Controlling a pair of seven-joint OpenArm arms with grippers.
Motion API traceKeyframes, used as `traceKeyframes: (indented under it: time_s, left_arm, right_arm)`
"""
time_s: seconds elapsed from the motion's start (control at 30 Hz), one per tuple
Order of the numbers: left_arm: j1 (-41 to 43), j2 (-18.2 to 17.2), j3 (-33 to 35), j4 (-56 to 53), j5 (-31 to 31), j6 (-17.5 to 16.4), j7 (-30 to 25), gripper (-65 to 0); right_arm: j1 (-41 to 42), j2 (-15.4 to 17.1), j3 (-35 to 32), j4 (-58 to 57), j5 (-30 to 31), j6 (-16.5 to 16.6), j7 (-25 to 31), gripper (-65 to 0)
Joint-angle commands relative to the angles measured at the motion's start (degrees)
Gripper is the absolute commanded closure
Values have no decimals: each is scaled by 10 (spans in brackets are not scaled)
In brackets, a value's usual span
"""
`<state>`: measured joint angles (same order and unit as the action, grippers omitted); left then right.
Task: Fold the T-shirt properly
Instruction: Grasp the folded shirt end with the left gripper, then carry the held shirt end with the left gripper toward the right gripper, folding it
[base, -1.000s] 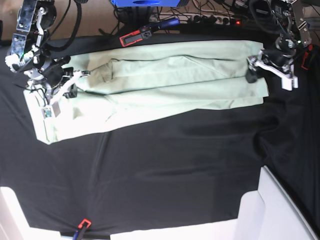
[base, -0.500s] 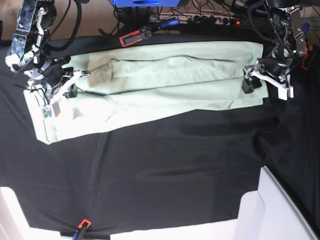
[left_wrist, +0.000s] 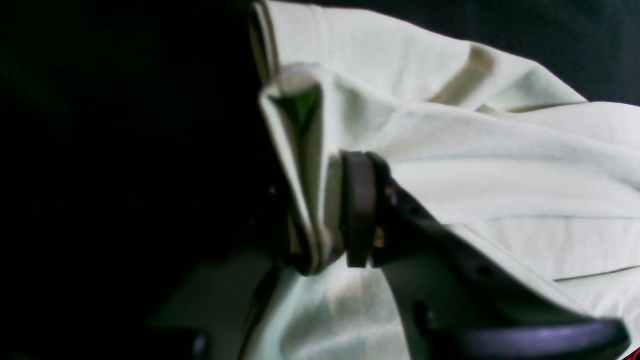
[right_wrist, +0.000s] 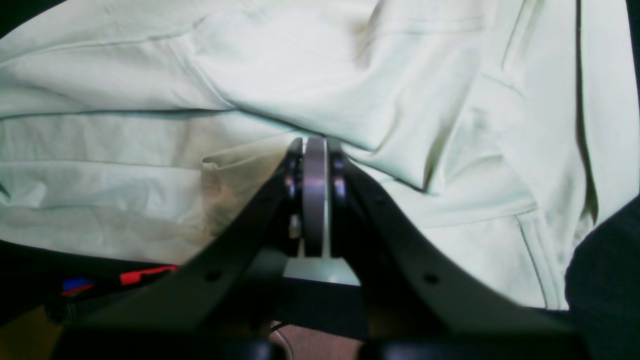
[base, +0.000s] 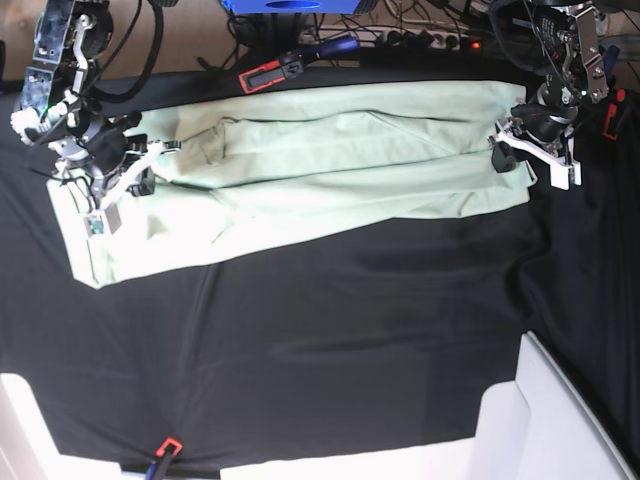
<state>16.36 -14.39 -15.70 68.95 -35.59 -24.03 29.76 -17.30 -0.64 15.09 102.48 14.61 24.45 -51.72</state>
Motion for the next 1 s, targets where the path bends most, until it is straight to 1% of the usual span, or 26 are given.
traceKeyframes:
  time_s: [0.0,0.07,0.13,0.17,0.43,0.6,0.7,0.8,0.97]
  left_arm:
    - [8,6,6,-5,14,-5,53,-138]
    - [7,6,5,-1,13,-5,53,-102]
    - [7,6,2,13,12,-5,53,-18]
    - [7,6,2,27,12,-5,54,0]
    - [40,4,2,156,13,-3,58,0]
    - [68,8,9,212,12,-3,59,0]
    - [75,19,35,235,14,-3,62,0]
    - [78,24,62,257,11,-3,97,0]
    - [75,60,78,288,12,-3,108,0]
  right_arm:
    - [4,2,1,8,6,3,9,-17]
    - [4,2,1,8,6,3,9,-17]
    - [3,2,1,8,6,3,9,-17]
    - [3,2,1,8,6,3,9,-17]
    - [-4,2,1,8,6,3,9,-17]
    - [-4,2,1,8,6,3,9,-17]
    - [-4,2,1,8,6,3,9,-17]
    - [-4,1,1,8,6,3,9,-17]
    - [-4,0,1,8,6,3,9,-17]
